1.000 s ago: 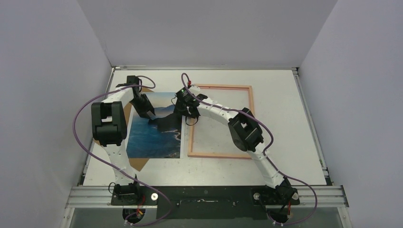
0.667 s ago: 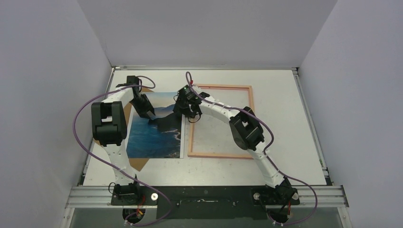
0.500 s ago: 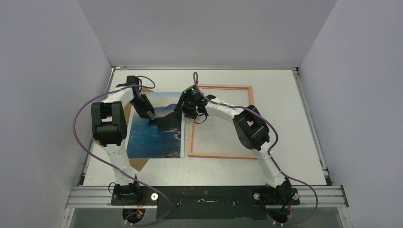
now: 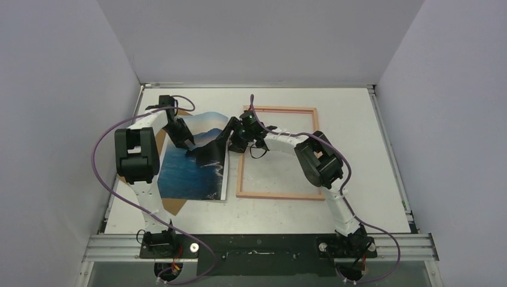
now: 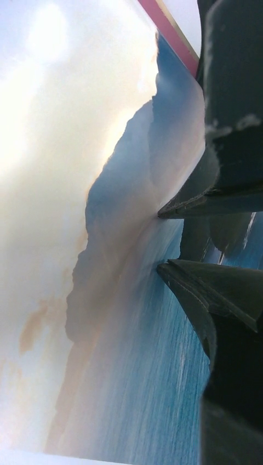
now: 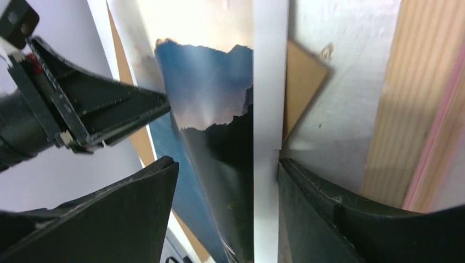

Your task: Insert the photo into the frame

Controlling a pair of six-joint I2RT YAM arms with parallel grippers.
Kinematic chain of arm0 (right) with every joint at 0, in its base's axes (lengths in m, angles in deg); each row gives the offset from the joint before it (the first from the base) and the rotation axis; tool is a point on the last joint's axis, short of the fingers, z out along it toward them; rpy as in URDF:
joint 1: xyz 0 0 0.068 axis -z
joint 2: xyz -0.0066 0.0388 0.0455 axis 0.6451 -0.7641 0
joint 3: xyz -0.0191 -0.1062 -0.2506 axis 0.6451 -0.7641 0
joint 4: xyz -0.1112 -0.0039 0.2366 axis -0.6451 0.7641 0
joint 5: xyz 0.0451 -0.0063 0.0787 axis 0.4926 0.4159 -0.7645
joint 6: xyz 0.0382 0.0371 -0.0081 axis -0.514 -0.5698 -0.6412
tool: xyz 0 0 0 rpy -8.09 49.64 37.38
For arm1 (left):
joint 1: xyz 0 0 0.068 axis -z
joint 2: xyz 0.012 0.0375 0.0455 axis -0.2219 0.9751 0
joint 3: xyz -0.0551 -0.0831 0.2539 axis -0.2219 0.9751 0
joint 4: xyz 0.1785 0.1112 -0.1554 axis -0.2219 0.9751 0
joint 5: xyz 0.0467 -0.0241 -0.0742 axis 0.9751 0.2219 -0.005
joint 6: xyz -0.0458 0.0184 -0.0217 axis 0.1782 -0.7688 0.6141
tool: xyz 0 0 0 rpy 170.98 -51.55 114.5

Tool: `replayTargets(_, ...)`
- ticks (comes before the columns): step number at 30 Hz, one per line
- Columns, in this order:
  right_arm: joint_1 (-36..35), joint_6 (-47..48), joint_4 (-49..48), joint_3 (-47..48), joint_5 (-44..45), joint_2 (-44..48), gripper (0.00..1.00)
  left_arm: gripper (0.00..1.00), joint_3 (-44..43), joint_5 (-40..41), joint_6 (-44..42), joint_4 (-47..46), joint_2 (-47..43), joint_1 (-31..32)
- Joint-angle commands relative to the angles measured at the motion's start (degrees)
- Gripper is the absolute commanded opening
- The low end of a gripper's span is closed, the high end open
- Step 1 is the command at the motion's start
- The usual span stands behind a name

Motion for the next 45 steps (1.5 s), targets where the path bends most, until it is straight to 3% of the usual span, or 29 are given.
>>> replayTargets(1, -1.7, -1.6, -6.1, -3.4, -4.8, 7.6, 0.67, 0.32, 0.6, 0.4, 0.4, -2.0, 3.8, 0.3)
replayTargets(11, -1.7, -1.4, -6.3, -8.5, -4.5, 11.4, 0.7, 0.32, 0.9, 0.6, 0.5, -2.0, 4.0, 0.4)
replayTargets(17, -1.9, -1.5, -10.6, -8.3, -4.8, 9.1, 0.52, 0.32, 1.0, 0.4, 0.4, -2.0, 3.7, 0.4)
replayTargets(36, -3.1, 8.3, 4.8, 0.1, 2.0, 5.5, 0.0, 0.33, 2.3, -2.7, 0.2, -3.6, -1.0, 0.5)
replayTargets(45, -1.7, 10.7, 9.5, 1.1, 6.2, 11.9, 0.0, 0.41, -3.2, -4.0, -4.9, 0.6, -7.6, 1.8)
